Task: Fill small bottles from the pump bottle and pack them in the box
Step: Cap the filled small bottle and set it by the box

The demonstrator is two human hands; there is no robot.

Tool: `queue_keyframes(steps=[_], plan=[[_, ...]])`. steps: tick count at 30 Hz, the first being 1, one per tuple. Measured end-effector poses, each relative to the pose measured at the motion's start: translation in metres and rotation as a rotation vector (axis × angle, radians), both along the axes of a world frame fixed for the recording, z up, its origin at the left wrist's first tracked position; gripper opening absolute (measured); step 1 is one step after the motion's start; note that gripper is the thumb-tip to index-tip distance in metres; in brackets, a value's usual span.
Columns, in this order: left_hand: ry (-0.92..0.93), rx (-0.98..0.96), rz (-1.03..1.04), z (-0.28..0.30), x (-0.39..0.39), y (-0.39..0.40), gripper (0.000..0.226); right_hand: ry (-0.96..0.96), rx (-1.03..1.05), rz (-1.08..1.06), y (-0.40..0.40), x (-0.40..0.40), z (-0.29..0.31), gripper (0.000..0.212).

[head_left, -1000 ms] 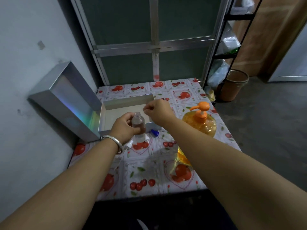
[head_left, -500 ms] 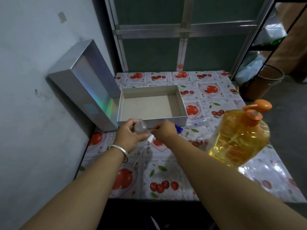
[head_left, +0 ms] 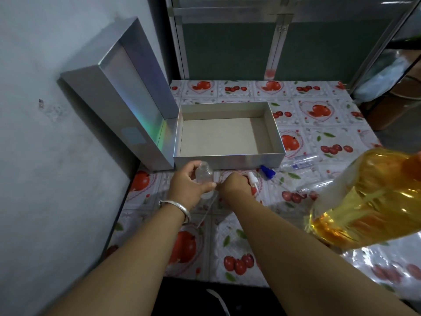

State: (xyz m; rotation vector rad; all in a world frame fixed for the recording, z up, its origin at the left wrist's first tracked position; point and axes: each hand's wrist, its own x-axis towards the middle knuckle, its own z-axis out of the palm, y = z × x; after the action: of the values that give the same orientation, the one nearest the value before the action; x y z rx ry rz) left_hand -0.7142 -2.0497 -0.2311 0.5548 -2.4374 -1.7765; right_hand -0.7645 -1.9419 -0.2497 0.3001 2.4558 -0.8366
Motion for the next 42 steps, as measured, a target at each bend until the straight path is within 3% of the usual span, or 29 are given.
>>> queue_keyframes(steps=[5, 8, 14, 18, 23, 33, 42], plan=[[-0.005, -0.004, 0.011, -0.002, 0.000, 0.000, 0.051, 0.057, -0.051, -0.012, -0.001, -0.001, 0.000, 0.038], [-0.003, -0.003, 0.017, 0.000, 0.000, 0.002, 0.047, 0.245, -0.148, -0.028, 0.003, -0.007, 0.014, 0.034], [-0.053, -0.017, 0.050, 0.011, -0.001, 0.013, 0.042, 0.577, -0.482, -0.044, 0.018, -0.016, 0.092, 0.014], [-0.072, -0.144, 0.000, 0.029, -0.001, 0.030, 0.036, 0.655, -0.747, -0.087, 0.030, -0.011, 0.146, 0.016], [-0.044, -0.212, -0.006, 0.051, 0.003, 0.044, 0.038, 0.708, -0.870, -0.076, 0.040, -0.001, 0.175, 0.020], [-0.101, -0.306, -0.040, 0.071, -0.001, 0.062, 0.027, 0.582, -0.719, 0.032, 0.059, 0.010, 0.157, 0.013], [-0.034, 0.236, 0.065, 0.086, 0.001, 0.069, 0.025, 0.569, -0.540, 0.221, 0.064, 0.013, 0.131, 0.006]])
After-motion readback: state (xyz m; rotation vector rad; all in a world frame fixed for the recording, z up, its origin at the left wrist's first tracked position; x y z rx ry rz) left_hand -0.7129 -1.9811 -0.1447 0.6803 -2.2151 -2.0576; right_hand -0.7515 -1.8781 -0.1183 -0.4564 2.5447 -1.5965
